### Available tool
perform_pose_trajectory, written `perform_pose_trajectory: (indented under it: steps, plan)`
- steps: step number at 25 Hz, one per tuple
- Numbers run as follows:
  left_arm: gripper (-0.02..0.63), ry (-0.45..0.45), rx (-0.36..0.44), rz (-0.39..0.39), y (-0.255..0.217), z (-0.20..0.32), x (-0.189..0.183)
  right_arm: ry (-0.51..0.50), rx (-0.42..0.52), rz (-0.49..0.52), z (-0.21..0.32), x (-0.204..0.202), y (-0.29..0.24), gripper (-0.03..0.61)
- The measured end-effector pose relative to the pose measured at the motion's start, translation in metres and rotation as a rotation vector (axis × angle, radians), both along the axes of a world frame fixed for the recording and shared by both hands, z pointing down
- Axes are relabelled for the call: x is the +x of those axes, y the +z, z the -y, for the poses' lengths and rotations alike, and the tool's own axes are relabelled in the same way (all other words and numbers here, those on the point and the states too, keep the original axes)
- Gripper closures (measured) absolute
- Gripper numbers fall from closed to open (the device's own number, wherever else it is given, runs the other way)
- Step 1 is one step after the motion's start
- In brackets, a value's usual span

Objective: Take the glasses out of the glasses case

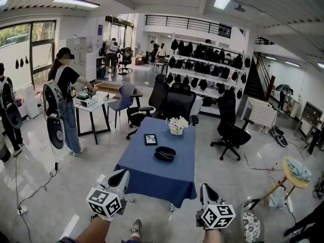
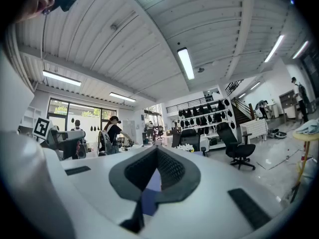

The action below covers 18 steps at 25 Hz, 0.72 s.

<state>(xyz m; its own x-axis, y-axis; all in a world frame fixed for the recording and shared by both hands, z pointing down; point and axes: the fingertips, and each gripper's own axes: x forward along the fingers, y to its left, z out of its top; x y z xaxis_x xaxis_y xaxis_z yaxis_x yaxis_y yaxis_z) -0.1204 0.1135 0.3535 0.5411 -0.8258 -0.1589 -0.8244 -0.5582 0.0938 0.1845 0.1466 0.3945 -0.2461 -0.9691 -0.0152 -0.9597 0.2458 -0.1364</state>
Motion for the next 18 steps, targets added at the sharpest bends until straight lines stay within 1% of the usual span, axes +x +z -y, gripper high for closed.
perform_pose_trajectory:
  steps: [13,18]
  plan:
    - [0.597,0.026,-0.014,0.008,0.000,0.000,0.014,0.002,-0.011,0.019,-0.002,0.008,0.002,0.578]
    - [0.597,0.032,-0.008,0.012,-0.004,-0.002,0.015,0.002,-0.006,0.026,-0.002,0.009,-0.001,0.577]
